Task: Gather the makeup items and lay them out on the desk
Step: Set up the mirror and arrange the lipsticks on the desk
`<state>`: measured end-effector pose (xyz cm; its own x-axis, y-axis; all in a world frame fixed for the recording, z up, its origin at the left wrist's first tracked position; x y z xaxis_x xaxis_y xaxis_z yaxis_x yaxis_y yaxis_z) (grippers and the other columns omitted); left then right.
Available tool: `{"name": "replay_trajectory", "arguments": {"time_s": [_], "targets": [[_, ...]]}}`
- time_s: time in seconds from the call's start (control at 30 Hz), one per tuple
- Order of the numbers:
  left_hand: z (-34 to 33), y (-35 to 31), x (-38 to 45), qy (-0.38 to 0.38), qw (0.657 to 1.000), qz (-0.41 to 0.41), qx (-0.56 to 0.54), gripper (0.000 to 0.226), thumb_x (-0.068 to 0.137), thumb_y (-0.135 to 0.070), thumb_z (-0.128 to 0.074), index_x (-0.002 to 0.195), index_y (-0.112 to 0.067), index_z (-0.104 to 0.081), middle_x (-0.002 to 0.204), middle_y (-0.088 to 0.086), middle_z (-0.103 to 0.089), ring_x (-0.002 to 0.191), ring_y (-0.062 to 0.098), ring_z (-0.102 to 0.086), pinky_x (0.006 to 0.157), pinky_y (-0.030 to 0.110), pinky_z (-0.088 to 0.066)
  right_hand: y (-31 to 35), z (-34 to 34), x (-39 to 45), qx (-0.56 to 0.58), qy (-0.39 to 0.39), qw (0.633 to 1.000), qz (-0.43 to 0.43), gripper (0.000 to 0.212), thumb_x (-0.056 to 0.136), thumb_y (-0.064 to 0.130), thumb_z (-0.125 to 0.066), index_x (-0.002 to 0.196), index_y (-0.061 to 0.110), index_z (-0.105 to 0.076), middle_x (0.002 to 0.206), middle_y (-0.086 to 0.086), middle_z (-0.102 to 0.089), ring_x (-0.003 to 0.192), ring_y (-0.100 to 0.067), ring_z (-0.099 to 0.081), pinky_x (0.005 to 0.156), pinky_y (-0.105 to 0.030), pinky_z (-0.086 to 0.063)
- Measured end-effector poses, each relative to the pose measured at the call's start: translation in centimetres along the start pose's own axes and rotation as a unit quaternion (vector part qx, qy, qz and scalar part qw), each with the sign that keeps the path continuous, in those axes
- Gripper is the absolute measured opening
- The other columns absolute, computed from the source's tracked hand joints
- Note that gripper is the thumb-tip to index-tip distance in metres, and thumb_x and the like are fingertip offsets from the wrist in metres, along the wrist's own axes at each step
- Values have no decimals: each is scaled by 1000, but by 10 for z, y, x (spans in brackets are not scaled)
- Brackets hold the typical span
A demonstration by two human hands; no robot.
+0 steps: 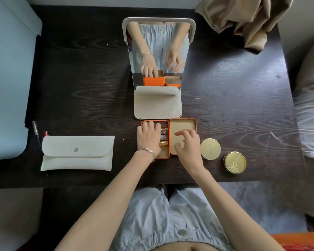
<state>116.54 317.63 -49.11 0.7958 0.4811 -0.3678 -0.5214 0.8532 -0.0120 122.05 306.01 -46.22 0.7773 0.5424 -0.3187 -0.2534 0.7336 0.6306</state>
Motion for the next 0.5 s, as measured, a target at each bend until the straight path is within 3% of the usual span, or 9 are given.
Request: {"name": "replay_trajectory", "arguments": {"time_s": [0.1,0.23,0.4,0.5], "targets": [[-3,-2,6,32,999,-2,27,53,74,-25,-68,119,-14,-42,118,7,-51,110,25,-45,93,36,-34,7,-15,-1,3,38,999,12,31,85,-1,-53,114,8,-57,117,-8,-53,109,-21,-48,96,-37,-43],[-5,-1,14,49,997,-49,29,39,82,-34,-62,114,-16,-49,115,4,-57,109,23,-48,93,36,-32,9,-28,3,-3,80,997,-2,30,86,4,-55,116,9,-56,116,-7,-52,106,-22,-52,90,-32,-45],[-2,13,16,49,993,-83,-63,45,84,-44,-59,120,-17,-49,117,3,-55,110,22,-49,95,35,-33,10,-32,4,-30,87,996,-4,32,86,6,-55,117,10,-56,120,-8,-50,110,-23,-51,91,-31,-44],[5,26,13,4,990,-68,-123,40,85,-35,-59,116,-13,-47,114,6,-55,104,22,-53,89,33,-40,14,-35,5,-44,93,995,6,32,87,7,-54,119,10,-55,120,-8,-49,111,-22,-49,88,-28,-43]]}}
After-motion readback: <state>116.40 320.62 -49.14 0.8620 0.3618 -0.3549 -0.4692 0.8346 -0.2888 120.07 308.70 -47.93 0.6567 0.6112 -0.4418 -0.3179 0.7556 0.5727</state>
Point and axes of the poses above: each hand's wrist, its own x-axis towards the middle knuckle, its own z-axis out of the back of the hand, y = z × x, the point moved 8 cm from there along x, towards the middle knuckle
